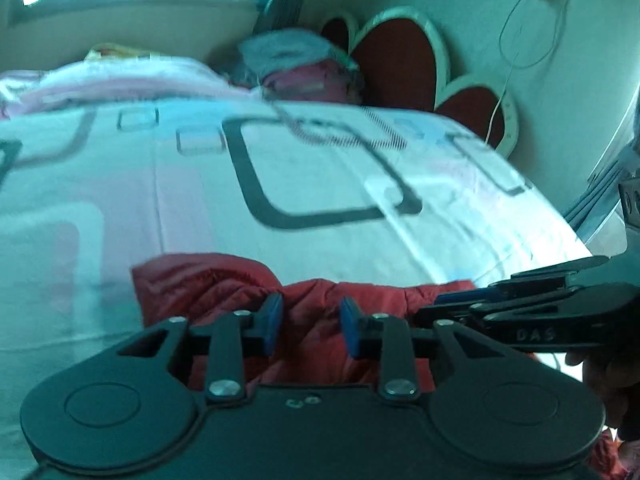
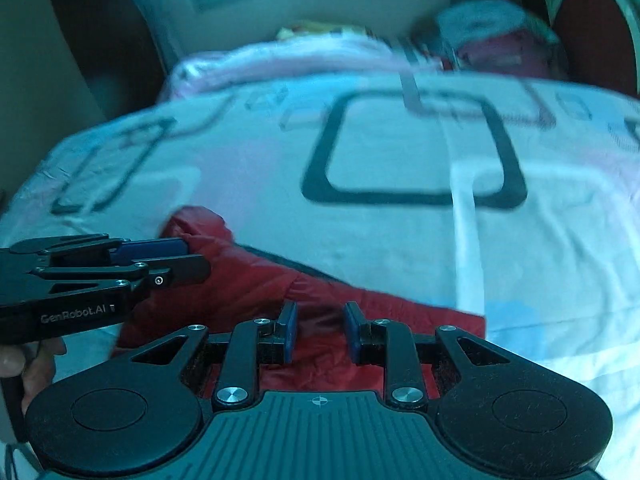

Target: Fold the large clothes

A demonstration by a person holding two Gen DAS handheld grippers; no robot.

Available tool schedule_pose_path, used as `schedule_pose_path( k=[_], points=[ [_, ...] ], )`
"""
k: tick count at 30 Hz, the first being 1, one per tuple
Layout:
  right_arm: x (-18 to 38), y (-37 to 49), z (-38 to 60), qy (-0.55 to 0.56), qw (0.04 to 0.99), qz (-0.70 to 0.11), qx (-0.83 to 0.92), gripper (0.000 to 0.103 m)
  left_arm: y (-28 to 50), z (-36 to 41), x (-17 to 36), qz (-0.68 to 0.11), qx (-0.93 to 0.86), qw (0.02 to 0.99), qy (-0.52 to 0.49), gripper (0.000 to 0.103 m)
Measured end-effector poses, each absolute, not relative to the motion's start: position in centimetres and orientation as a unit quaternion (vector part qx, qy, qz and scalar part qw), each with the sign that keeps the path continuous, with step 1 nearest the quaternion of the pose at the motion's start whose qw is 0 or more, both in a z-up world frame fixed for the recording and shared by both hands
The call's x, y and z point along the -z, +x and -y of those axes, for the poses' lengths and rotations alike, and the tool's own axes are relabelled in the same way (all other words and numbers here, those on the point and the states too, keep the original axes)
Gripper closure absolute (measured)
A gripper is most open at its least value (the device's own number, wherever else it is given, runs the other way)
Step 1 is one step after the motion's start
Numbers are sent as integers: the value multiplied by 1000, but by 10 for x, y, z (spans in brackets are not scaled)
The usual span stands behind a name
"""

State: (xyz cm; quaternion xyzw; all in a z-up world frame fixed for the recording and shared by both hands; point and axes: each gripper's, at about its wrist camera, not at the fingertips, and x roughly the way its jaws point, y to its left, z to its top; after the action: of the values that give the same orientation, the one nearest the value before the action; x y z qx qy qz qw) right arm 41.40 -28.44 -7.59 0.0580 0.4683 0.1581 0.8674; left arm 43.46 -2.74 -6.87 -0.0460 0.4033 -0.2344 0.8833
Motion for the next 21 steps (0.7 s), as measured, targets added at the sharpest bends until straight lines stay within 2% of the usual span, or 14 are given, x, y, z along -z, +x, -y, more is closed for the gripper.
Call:
schedule_pose_path(
  k=[8,19,21],
  points=[
    [115,421,312,117,854,-487,-141,77,449,40,96,-435,245,866,-29,66],
    [114,414,307,103,861,-475,-146,77,442,50,95,-430,241,870,11,66],
    [106,413,310,104,859,-477,-155,77,440,50,92,-429,244,870,13,59]
  ],
)
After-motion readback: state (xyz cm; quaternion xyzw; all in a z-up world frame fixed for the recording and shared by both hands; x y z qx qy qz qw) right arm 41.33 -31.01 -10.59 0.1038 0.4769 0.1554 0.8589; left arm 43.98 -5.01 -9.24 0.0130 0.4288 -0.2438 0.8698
